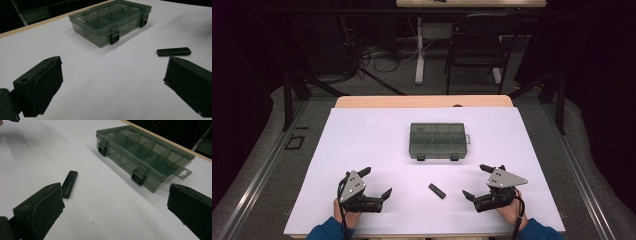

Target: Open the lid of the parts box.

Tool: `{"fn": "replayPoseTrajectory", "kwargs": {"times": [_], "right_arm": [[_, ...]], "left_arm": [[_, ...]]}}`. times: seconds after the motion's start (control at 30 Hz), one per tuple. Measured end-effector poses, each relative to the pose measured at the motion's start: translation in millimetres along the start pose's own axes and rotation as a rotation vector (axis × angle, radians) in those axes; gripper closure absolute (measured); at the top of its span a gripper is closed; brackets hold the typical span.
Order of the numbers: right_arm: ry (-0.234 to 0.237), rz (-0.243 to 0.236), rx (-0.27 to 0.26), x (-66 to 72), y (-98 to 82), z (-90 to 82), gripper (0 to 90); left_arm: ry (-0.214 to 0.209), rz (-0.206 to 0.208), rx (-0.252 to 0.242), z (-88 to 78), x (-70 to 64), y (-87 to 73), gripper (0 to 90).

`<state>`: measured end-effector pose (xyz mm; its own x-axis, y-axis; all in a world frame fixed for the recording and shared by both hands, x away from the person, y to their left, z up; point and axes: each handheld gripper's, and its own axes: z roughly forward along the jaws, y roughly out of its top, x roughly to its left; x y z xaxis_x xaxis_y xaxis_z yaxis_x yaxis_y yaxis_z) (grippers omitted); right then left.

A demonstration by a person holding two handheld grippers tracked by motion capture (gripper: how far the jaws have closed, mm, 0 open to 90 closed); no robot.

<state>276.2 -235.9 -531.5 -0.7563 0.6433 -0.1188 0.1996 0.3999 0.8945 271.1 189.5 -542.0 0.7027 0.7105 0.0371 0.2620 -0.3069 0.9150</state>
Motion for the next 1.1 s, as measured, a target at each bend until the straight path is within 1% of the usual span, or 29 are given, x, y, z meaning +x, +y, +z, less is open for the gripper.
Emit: {"fn": "replayPoseTrajectory", "kwargs": {"times": [0.03, 0.1, 0.13, 0.37, 0.4, 0.43, 0.47, 0.5, 0.7, 0.83, 0.9, 0.97, 1.1], "right_arm": [[0.001, 0.008, 0.013, -2.1, 0.3, 3.0, 0.0], [0.0, 0.01, 0.017, -3.1, 0.4, 4.1, 0.0], [0.004, 0.021, 0.033, -6.0, 0.7, 7.5, 0.0], [0.012, 0.044, 0.066, -13.3, 1.1, 15.6, 0.0], [0.012, 0.046, 0.069, -14.4, 1.2, 16.9, 0.0], [0.013, 0.05, 0.077, -15.7, 1.5, 17.9, 0.0], [0.014, 0.055, 0.079, -17.2, 1.6, 19.4, 0.0], [0.014, 0.064, 0.081, -19.3, 1.9, 21.3, 0.0], [0.018, 0.077, 0.097, -25.5, 4.0, 26.8, 0.0], [0.012, 0.081, 0.107, -29.6, 5.5, 31.9, 0.0], [0.014, 0.089, 0.112, -32.5, 5.7, 34.3, 0.0], [0.008, 0.093, 0.118, -35.7, 6.0, 36.9, 0.0], [0.012, 0.104, 0.128, -39.5, 6.2, 40.8, 0.0]], "left_arm": [[-0.011, -0.007, 0.016, 3.8, 1.7, 1.8, 1.4], [-0.018, -0.01, 0.022, 6.2, 2.5, 2.8, 1.3], [-0.024, -0.012, 0.034, 9.2, 3.2, 4.2, 1.2], [-0.062, -0.019, 0.081, 22.9, 5.8, 9.8, 0.6], [-0.066, -0.018, 0.083, 24.5, 6.4, 10.4, 0.4], [-0.071, -0.026, 0.089, 26.3, 6.5, 11.1, 0.3], [-0.07, -0.023, 0.091, 27.3, 6.9, 11.6, 0.2], [-0.073, -0.029, 0.096, 28.5, 7.0, 12.2, 0.1], [-0.084, -0.032, 0.11, 35.1, 9.2, 16.0, 0.0], [-0.088, -0.026, 0.119, 40.7, 11.5, 19.1, 0.0], [-0.094, -0.032, 0.122, 43.6, 12.1, 20.1, 0.0], [-0.099, -0.024, 0.131, 46.4, 12.9, 21.5, 0.0], [-0.109, -0.027, 0.141, 53.3, 13.2, 23.9, 0.0]]}}
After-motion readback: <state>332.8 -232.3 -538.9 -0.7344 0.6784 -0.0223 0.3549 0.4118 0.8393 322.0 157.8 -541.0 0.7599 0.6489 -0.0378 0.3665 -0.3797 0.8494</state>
